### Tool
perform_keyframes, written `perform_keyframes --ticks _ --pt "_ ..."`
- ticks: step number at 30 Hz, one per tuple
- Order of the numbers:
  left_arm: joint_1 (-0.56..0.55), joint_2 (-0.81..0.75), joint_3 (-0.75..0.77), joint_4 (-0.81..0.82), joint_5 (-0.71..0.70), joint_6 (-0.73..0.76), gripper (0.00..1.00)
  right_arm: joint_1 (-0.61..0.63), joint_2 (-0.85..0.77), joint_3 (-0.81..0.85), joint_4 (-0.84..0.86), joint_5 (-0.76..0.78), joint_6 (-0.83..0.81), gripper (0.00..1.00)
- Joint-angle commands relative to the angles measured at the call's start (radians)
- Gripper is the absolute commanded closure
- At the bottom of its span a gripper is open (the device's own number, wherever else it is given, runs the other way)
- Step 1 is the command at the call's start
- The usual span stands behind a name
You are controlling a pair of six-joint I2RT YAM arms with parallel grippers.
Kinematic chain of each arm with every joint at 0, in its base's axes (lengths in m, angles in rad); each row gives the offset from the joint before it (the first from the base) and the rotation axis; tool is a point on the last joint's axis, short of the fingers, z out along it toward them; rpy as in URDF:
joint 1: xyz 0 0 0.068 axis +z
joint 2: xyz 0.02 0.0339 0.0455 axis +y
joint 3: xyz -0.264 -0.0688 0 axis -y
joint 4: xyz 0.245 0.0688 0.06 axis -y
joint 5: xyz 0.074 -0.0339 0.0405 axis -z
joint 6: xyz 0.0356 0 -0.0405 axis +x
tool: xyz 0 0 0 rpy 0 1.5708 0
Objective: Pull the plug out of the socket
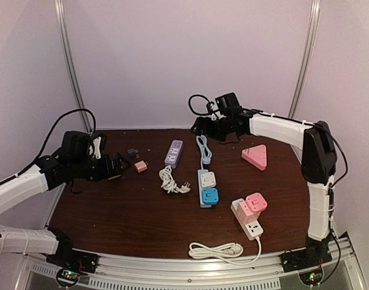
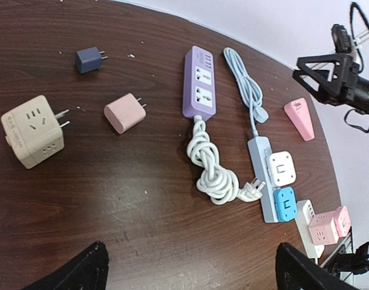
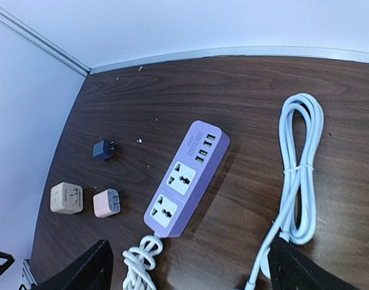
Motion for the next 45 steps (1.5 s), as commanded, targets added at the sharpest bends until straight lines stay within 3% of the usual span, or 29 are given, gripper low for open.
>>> perform_keyframes --ticks 1,9,15,28,37,45 --pt "-0.046 0.076 0.032 0.118 0.008 -0.015 0.02 0.006 -0.179 -0.235 0.021 0.025 -0.017 0.11" --pt "-0.115 0.236 0.11 0.196 0.016 -0.025 0.02 0.012 -0.44 -0.652 0.088 -0.067 0.003 0.19" --pt "-0.16 0.328 0.172 0.212 0.01 -0.025 0.02 0.016 -0.493 -0.794 0.149 -0.131 0.026 0.22" --pt "-0.201 0.434 0.201 0.292 0.055 -0.076 0.02 0.015 -0.401 -0.866 0.368 -0.244 0.165 0.33" --pt "-0.208 0.436 0.196 0.29 0.047 -0.081 0.02 0.02 -0.383 -0.892 0.374 -0.202 0.18 0.36" --pt "-0.211 0.461 0.214 0.301 0.049 -0.085 0.02 0.051 -0.353 -0.888 0.425 -0.236 0.22 0.49"
